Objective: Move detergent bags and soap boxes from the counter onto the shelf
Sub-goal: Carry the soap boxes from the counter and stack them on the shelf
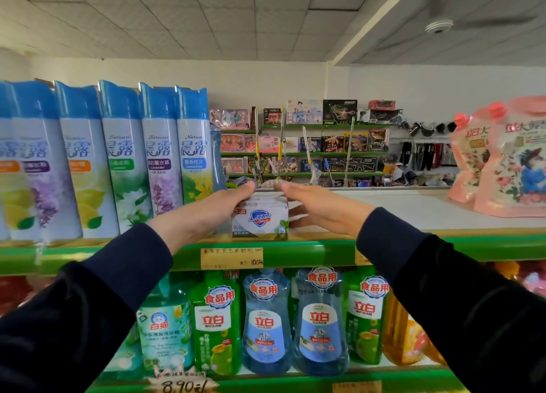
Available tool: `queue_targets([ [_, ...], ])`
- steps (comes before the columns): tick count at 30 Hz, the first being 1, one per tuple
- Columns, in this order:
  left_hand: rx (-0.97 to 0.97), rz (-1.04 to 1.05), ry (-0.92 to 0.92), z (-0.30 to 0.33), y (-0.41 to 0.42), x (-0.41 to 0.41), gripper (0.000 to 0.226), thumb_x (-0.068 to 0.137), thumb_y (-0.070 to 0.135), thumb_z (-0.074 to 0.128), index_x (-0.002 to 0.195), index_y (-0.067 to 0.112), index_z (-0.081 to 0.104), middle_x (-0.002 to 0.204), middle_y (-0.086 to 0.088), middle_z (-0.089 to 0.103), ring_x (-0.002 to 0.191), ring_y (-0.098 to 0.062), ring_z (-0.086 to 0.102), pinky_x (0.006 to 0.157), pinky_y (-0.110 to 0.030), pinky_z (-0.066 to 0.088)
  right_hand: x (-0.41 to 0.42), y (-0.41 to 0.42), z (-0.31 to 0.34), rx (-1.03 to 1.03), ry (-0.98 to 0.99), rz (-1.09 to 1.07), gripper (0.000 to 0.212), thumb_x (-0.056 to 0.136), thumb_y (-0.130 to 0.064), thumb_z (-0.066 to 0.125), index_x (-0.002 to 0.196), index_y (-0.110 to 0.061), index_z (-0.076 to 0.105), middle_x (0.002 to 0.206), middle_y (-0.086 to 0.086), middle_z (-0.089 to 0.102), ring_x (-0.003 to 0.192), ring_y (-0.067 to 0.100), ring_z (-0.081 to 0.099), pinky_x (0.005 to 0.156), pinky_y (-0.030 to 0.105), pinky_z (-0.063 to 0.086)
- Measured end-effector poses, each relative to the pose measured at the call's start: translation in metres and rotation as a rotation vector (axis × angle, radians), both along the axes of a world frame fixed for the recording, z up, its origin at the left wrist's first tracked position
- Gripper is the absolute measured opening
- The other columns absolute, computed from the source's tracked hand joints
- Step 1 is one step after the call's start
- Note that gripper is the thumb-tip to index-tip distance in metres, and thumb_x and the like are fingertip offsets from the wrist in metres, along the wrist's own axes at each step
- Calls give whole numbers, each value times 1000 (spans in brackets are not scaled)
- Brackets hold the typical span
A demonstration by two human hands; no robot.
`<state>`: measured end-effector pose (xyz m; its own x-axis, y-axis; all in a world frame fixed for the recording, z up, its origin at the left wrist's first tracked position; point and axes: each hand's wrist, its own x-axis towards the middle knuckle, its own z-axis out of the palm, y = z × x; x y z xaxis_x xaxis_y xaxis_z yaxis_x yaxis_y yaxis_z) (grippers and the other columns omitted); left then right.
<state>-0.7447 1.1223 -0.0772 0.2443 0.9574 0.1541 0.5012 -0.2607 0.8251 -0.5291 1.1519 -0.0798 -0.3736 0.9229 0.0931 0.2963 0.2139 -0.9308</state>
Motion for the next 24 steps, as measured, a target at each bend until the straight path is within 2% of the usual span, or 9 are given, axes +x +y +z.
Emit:
queue_targets([
  [3,-4,-19,-1,0,-2,-2,32,106,53,33,95,39,60,64,41,65,61,26,59,73,-8,38,7,-1,-1,-62,66,47,45,107,-32,49,148,-13,48,146,19,54,119,31,59,110,52,46],
  [7,-18,-31,-60,0,2,-3,33,105,53,37,95,35,62,67,32,70,75,15,65,97,-21,34,0,-4,-2,-39,40,37,48,105,-23,53,150,-12,43,144,8,57,128,29,57,108,48,48],
  [11,-22,-23,-47,-1,-3,-6,33,105,53,36,97,34,63,68,30,71,64,20,64,69,-8,41,-7,-6,-2,-42,50,34,52,105,-23,53,153,-10,38,149,7,52,129,26,56,105,45,51],
  [13,-8,-16,-25,-1,-7,-7,32,105,53,37,98,35,63,71,30,69,59,22,61,56,-1,43,-8,-7,-3,-46,53,30,55,105,-24,52,156,-14,34,144,0,52,118,19,60,97,38,54],
  [15,16,-5,2,1,-11,-6,32,105,55,36,115,37,61,89,28,64,60,24,60,51,5,40,-7,-9,-4,-37,48,16,55,106,-28,51,157,-20,32,132,-7,54,106,10,60,90,33,55],
  [16,27,-9,-7,2,-11,-5,36,105,56,35,129,38,55,102,27,63,71,25,62,60,6,41,-7,-9,-5,-19,42,-2,55,106,-30,51,157,-23,33,132,-7,55,110,12,59,93,34,54],
  [18,92,-28,-16,4,-14,-4,52,105,59,32,151,37,42,140,19,55,123,10,56,97,-8,37,-5,-11,-6,40,22,-45,57,105,-36,51,158,-25,33,149,-1,50,132,19,50,108,41,47],
  [20,173,-25,12,8,-19,-2,55,104,60,32,156,40,35,161,16,34,146,-5,33,106,-20,26,-3,-17,-6,112,0,-85,60,104,-42,52,158,-25,32,159,-1,41,143,18,40,115,43,40],
  [24,334,-45,-2,12,-27,11,44,103,55,45,145,45,47,137,24,44,112,12,46,71,2,38,5,-36,-8,326,-83,-221,60,100,-52,54,154,-30,40,158,-6,43,142,12,41,117,41,35],
])
